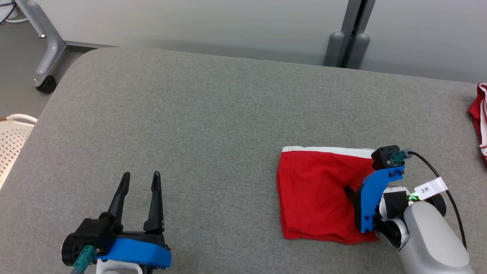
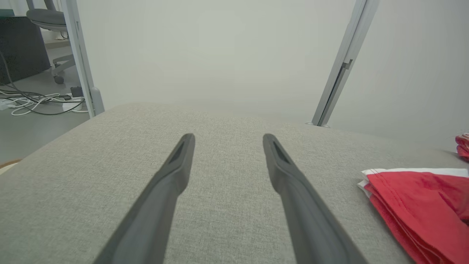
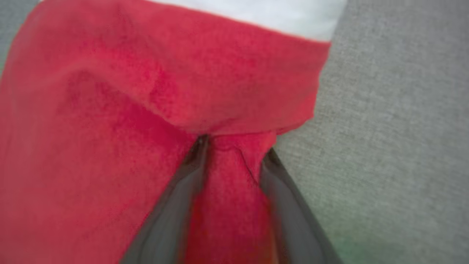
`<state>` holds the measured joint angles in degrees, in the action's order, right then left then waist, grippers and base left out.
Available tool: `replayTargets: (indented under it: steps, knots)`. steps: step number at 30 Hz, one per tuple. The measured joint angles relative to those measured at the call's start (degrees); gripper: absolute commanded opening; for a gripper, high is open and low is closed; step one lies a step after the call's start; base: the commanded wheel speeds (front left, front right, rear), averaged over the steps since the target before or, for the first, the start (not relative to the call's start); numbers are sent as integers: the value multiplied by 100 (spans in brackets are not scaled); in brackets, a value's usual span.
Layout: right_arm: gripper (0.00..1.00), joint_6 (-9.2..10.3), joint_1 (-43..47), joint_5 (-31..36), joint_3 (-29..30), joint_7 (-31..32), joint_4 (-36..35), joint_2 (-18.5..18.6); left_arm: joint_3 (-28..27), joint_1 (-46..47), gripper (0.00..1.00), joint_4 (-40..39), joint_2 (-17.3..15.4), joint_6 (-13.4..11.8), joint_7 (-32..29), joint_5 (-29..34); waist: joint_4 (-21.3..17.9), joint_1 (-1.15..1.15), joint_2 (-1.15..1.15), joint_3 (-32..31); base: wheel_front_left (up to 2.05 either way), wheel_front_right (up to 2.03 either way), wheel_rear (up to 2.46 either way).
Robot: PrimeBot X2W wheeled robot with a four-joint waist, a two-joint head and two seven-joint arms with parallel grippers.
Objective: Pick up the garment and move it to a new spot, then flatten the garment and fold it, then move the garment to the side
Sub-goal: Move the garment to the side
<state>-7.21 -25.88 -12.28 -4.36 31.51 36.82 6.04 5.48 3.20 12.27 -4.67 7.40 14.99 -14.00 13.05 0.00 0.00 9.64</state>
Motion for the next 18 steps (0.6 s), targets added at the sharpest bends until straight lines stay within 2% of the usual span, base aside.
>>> replayTargets:
  steps: [5, 9, 12, 16, 17, 18]
  knots:
    - [0, -36, -10, 8, -564, -201, -250, 361, 62, -1, 100, -11, 31, 1, 0, -4, -80, 0, 1, 25, 0, 0, 0]
    - [0, -30, -332, 52, -1159, -316, -476, 888, 99, 26, 100, -73, 38, 1, 0, -11, -173, 1, 1, 122, 0, 0, 0]
    - [0, -29, -846, -153, -1740, -300, -739, 1259, 108, 65, 100, -156, 34, 1, 0, -13, -304, 1, 1, 281, 0, 0, 0]
    - [0, -30, -1635, -342, -2334, -209, -1000, 2038, 166, 196, 100, -261, 1, 1, 0, -12, -494, 2, 2, 498, 0, 0, 0]
    - [0, -29, -2318, -557, -2680, -155, -1126, 2640, 198, 343, 100, -423, 4, 1, 0, -31, -769, 1, 1, 785, 0, 0, 0]
    - [0, -29, -2431, -601, -2737, -152, -1125, 2771, 245, 394, 100, -442, 9, 1, 0, -31, -835, 2, 2, 866, 0, 0, 0]
